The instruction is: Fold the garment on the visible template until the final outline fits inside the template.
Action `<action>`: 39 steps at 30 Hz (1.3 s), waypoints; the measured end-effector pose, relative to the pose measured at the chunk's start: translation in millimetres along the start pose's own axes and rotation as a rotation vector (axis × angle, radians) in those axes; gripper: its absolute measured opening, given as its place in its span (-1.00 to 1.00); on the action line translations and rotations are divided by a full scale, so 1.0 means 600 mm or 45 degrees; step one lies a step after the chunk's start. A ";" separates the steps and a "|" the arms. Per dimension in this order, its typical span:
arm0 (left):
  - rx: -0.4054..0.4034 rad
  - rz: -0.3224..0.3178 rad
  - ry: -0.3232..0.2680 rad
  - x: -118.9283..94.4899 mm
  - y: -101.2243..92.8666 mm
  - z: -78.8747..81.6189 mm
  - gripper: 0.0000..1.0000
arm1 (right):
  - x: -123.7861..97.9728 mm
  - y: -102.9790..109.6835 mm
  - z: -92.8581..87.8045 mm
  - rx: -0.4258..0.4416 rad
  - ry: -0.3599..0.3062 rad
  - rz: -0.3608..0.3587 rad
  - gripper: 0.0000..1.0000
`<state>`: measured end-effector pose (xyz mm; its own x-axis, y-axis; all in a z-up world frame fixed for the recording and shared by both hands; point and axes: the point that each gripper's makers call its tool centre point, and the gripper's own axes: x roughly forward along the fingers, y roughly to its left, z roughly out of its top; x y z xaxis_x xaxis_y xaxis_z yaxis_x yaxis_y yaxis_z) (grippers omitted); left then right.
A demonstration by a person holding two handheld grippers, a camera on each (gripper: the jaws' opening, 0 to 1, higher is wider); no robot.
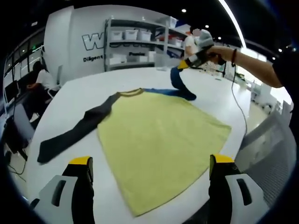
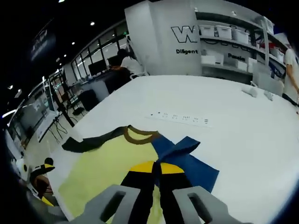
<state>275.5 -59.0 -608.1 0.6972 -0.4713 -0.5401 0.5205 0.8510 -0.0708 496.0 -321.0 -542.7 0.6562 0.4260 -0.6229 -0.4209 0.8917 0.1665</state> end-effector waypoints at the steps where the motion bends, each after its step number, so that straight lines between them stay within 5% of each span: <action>1: -0.002 0.000 -0.004 0.000 0.000 0.001 0.98 | 0.003 0.008 0.002 -0.016 0.003 0.008 -1.00; 15: -0.016 0.020 -0.036 -0.003 0.009 0.008 0.97 | 0.053 0.104 0.021 -0.171 0.032 0.073 -1.00; 39: -0.018 0.012 -0.022 -0.001 0.007 0.005 0.97 | 0.147 0.248 0.015 -0.154 0.025 0.064 -1.00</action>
<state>278.5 -55.7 -605.6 0.7105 -0.4675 -0.5260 0.5072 0.8583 -0.0777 497.1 -149.5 -566.3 0.6206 0.4655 -0.6310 -0.5263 0.8438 0.1049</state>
